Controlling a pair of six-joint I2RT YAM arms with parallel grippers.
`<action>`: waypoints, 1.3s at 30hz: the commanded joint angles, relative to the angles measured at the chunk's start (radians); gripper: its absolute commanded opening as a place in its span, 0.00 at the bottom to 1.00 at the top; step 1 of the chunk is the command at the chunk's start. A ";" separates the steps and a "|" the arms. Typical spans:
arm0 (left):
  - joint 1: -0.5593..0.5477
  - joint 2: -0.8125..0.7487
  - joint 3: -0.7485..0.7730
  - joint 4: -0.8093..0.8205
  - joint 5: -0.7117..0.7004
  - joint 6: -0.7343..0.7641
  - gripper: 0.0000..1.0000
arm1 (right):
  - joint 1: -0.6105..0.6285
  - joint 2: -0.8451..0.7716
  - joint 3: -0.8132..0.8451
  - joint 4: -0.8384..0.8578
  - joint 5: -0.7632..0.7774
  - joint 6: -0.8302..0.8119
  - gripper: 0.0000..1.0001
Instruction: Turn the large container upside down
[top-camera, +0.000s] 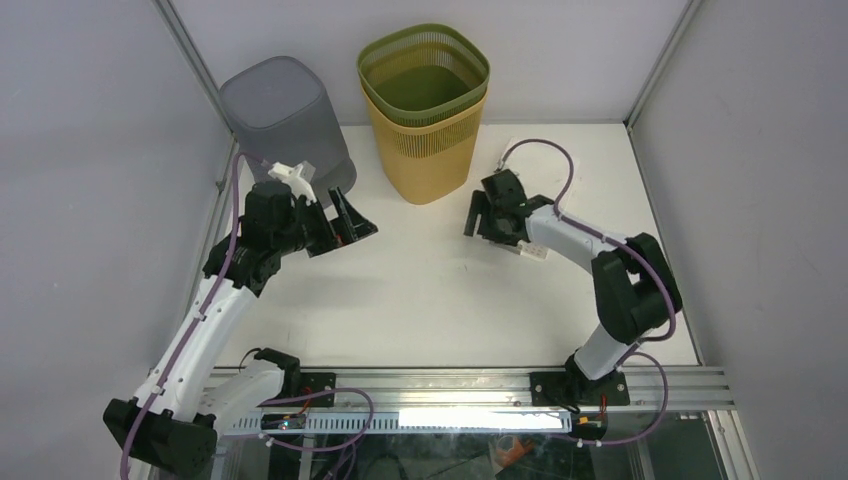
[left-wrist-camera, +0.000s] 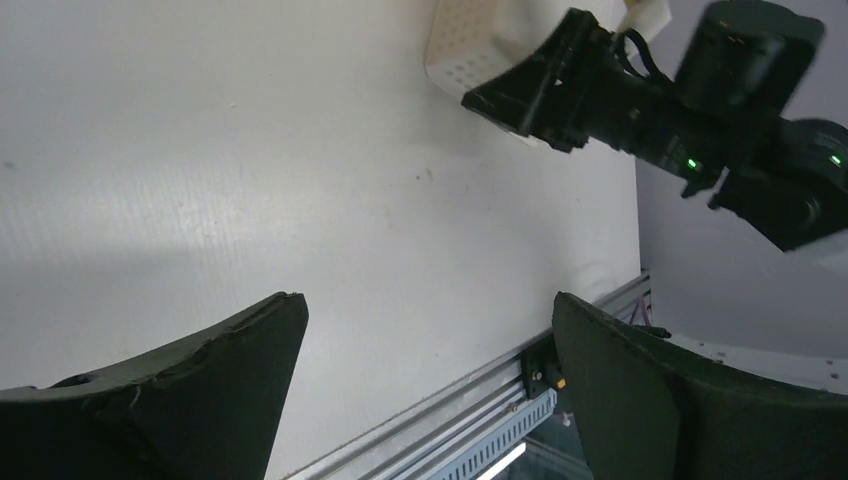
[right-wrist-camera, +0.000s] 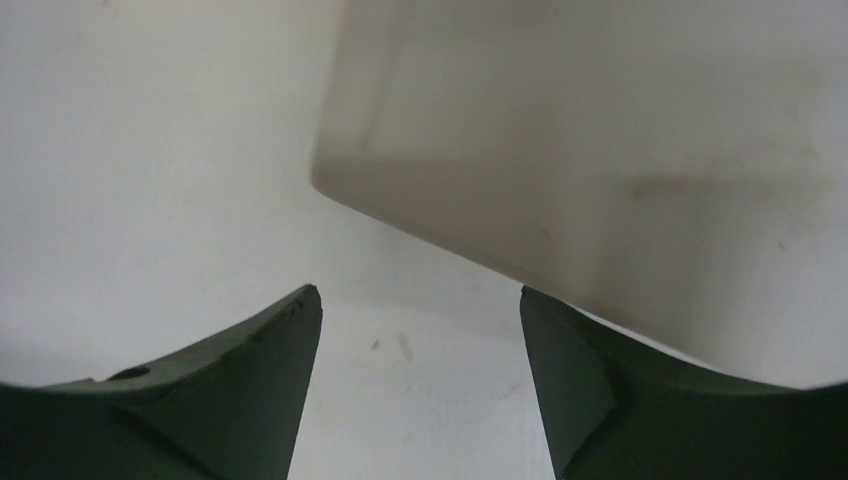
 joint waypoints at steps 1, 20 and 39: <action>-0.093 0.061 0.190 0.018 -0.098 0.010 0.99 | -0.123 0.039 0.132 -0.033 0.042 -0.079 0.76; -0.186 0.607 1.049 0.123 -0.089 0.390 0.99 | -0.144 -0.094 0.126 -0.015 -0.167 -0.118 0.77; -0.210 0.976 1.326 0.133 -0.084 0.617 0.99 | -0.387 0.087 0.240 -0.094 -0.056 0.010 0.76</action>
